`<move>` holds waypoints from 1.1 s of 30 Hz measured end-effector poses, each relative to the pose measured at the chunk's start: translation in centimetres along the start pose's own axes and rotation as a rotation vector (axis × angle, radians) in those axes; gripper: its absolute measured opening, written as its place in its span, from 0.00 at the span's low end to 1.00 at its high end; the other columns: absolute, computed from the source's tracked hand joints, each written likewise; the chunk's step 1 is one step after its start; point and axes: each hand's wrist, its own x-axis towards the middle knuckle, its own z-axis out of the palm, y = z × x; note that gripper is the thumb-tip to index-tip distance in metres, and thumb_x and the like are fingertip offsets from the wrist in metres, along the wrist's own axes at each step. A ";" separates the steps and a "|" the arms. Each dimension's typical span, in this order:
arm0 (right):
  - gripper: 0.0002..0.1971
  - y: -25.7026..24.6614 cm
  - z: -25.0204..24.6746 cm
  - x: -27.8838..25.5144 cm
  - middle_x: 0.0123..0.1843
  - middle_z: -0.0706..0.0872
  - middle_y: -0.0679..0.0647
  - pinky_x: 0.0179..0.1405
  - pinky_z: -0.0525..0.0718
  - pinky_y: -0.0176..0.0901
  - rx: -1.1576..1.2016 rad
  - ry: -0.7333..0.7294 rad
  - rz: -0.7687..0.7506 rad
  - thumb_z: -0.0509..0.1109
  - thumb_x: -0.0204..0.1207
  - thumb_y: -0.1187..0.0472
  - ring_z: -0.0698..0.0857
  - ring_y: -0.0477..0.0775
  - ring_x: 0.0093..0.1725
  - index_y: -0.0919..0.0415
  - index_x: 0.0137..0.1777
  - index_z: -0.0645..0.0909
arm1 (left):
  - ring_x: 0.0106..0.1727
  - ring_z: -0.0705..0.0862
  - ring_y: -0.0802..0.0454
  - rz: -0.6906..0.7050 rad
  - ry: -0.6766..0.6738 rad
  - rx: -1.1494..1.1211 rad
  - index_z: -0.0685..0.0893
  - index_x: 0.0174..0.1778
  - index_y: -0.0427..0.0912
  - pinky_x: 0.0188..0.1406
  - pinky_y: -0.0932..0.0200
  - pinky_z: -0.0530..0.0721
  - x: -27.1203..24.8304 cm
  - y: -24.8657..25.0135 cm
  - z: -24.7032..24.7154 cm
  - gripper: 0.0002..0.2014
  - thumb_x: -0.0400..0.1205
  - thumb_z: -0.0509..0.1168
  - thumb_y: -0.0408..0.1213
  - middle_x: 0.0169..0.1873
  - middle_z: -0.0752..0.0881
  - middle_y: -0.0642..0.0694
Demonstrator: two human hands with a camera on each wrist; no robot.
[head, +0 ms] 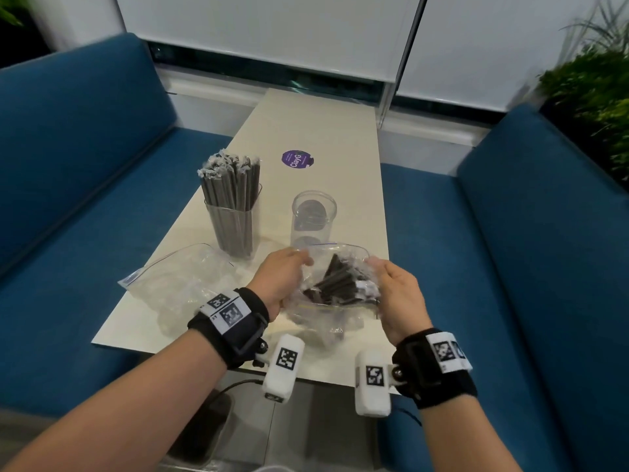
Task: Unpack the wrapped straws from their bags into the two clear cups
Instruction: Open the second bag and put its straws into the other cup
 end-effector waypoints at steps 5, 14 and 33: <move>0.12 -0.4 0.5 1.0 0.43 0.91 0.59 0.20 0.83 0.38 0.256 0.020 0.136 0.68 0.89 0.56 0.88 0.53 0.30 0.63 0.63 0.86 | 0.20 0.71 0.56 0.063 -0.046 -0.082 0.80 0.61 0.42 0.17 0.67 0.66 -0.1 -0.4 0.7 0.09 0.91 0.60 0.43 0.31 0.75 0.46; 0.12 1.5 -0.1 1.3 0.44 0.82 0.56 0.24 0.79 0.42 0.326 0.028 0.152 0.59 0.89 0.73 0.80 0.49 0.29 0.53 0.55 0.71 | 0.33 0.81 0.48 -0.059 0.019 -0.412 0.65 0.70 0.48 0.27 0.52 0.84 0.3 -0.3 0.0 0.21 0.86 0.56 0.22 0.52 0.77 0.38; 0.36 2.9 -0.4 2.6 0.83 0.77 0.39 0.82 0.77 0.55 -0.431 -0.185 -0.228 0.60 0.74 0.74 0.77 0.49 0.81 0.45 0.80 0.79 | 0.84 0.67 0.43 0.328 -0.386 0.761 0.39 0.90 0.48 0.71 0.50 0.82 0.8 -3.0 -1.6 0.57 0.75 0.74 0.34 0.89 0.49 0.49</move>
